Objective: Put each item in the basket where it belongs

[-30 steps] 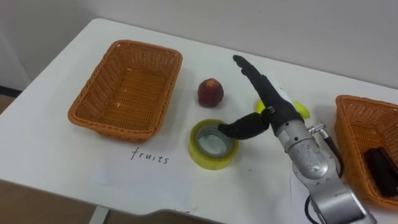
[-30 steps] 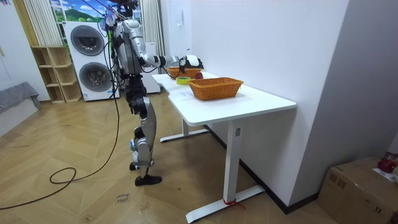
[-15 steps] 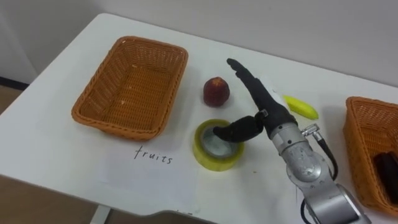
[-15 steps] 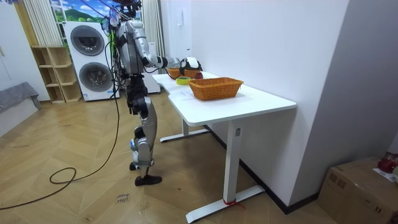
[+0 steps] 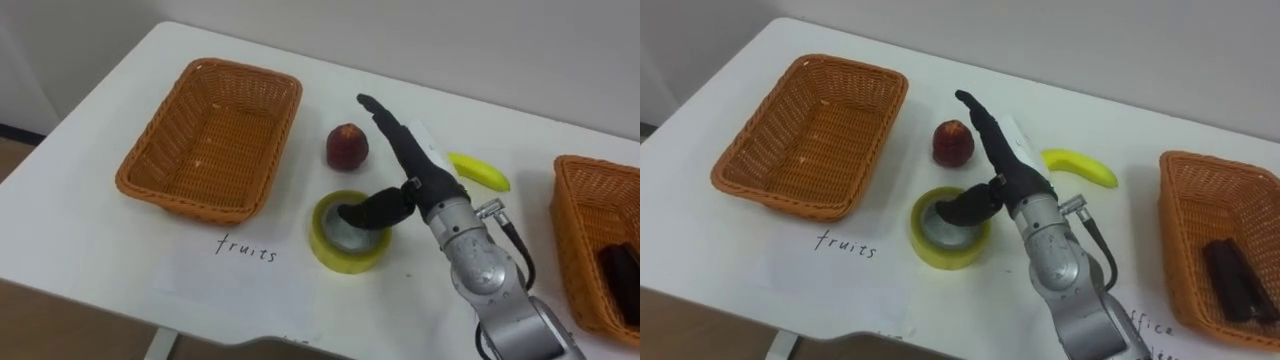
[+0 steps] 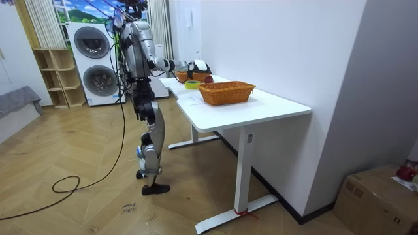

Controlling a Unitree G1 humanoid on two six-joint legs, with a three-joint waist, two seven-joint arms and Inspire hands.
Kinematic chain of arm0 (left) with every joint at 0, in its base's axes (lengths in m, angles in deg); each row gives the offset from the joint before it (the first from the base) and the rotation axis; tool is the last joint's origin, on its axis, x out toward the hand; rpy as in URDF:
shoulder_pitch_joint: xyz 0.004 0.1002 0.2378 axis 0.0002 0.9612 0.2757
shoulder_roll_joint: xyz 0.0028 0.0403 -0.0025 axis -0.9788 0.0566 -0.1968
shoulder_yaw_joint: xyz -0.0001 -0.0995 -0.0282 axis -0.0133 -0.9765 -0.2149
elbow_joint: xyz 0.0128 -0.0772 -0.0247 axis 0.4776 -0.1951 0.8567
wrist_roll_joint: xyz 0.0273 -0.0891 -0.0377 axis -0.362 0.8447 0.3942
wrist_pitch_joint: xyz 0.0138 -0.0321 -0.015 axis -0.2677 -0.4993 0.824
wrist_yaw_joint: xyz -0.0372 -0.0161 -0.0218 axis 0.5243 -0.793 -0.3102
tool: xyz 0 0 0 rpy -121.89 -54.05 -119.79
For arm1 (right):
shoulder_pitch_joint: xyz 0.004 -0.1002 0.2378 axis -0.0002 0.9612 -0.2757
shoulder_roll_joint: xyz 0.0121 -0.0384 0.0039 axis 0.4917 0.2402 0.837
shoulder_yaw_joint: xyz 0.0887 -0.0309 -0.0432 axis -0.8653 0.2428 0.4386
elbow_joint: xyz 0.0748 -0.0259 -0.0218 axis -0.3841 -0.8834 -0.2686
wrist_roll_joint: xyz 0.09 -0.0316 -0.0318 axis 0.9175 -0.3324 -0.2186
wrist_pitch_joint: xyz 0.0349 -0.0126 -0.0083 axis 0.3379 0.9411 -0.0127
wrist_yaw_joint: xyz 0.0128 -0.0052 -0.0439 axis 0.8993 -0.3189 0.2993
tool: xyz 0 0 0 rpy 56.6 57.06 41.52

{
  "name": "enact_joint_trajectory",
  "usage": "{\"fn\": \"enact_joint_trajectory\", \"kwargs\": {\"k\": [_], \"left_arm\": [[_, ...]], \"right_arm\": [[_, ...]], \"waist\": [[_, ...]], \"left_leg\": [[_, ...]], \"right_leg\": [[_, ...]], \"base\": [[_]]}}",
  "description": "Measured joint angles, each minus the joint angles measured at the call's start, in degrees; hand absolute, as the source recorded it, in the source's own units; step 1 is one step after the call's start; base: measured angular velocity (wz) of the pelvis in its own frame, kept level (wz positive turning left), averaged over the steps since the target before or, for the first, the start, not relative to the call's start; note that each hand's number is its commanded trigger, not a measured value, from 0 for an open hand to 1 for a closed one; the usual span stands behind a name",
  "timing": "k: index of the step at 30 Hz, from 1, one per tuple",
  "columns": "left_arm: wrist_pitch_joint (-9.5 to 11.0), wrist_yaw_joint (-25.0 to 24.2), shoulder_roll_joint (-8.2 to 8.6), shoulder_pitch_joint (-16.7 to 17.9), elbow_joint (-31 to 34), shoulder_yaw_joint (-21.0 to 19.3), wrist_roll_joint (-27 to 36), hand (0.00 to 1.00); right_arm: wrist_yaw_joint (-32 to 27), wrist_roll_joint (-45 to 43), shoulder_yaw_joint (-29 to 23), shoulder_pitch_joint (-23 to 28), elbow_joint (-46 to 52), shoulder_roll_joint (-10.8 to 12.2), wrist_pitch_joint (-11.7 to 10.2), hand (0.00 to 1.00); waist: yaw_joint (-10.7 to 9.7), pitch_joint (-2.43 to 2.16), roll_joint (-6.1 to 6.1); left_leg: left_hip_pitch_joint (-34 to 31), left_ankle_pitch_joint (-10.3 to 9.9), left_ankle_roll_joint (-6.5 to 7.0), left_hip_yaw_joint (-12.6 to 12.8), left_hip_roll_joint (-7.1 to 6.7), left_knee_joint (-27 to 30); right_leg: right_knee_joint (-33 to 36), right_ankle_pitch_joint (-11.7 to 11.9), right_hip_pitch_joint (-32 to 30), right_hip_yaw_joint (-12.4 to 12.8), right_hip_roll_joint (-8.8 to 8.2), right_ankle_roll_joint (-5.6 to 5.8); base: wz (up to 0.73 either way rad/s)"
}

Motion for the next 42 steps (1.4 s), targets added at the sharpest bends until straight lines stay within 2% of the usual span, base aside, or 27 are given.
{"fn": "enact_joint_trajectory", "kwargs": {"k": [9,14,20,31,34,42], "left_arm": [[0.04,0.85,0.02,-0.62,0.10,0.00,0.36,0.00],[-0.02,0.76,0.05,-0.46,2.32,-0.71,-0.14,0.00],[0.06,0.76,0.03,-0.30,3.71,-1.22,-0.14,0.00],[0.02,0.88,-0.05,-0.36,3.72,-1.24,-0.70,0.00],[-0.05,0.87,-0.06,-0.33,3.75,-1.24,-0.70,0.00],[-0.08,0.87,-0.05,-0.11,5.17,-1.22,-0.68,0.00]], "right_arm": [[0.31,0.10,0.51,-0.07,-2.96,0.13,0.02,0.00],[2.72,-5.80,0.66,-0.06,-2.96,0.02,0.40,0.00],[4.44,-10.11,0.66,-0.06,-2.96,0.02,1.14,0.00],[6.00,-15.24,0.11,-0.06,-2.83,0.02,1.76,0.00],[6.58,-15.25,0.01,-0.06,-2.50,0.02,2.46,0.00],[7.23,-15.29,-0.14,-0.06,-2.43,0.02,2.49,0.00]], "waist": [[0.86,-0.17,0.35],[1.14,-0.25,0.22],[1.28,-0.60,-0.29],[0.95,-0.44,-0.09],[1.09,-0.37,0.01],[0.95,-0.36,0.00]], "left_leg": [[0.15,0.00,0.00,-0.31,-0.01,-0.09],[0.13,0.00,0.00,-0.31,-0.02,-0.58],[0.25,0.04,0.06,-0.28,-0.05,-0.43],[0.11,0.02,0.07,-0.40,-0.05,-0.78],[0.11,0.02,0.07,-0.41,-0.05,-0.79],[0.08,0.01,0.08,-0.51,-0.07,-0.79]], "right_leg": [[-0.01,0.00,0.21,0.32,-0.01,0.00],[-0.03,0.00,-0.02,0.34,0.01,0.00],[-0.07,0.00,-0.03,0.49,0.01,0.00],[-0.07,0.01,-0.06,0.49,0.00,0.02],[-0.06,0.01,-0.08,0.48,0.00,0.02],[-0.05,0.01,-0.07,-0.35,-0.07,0.02]], "base": [[0.00],[0.00],[0.00],[0.01],[0.00],[0.00]]}}
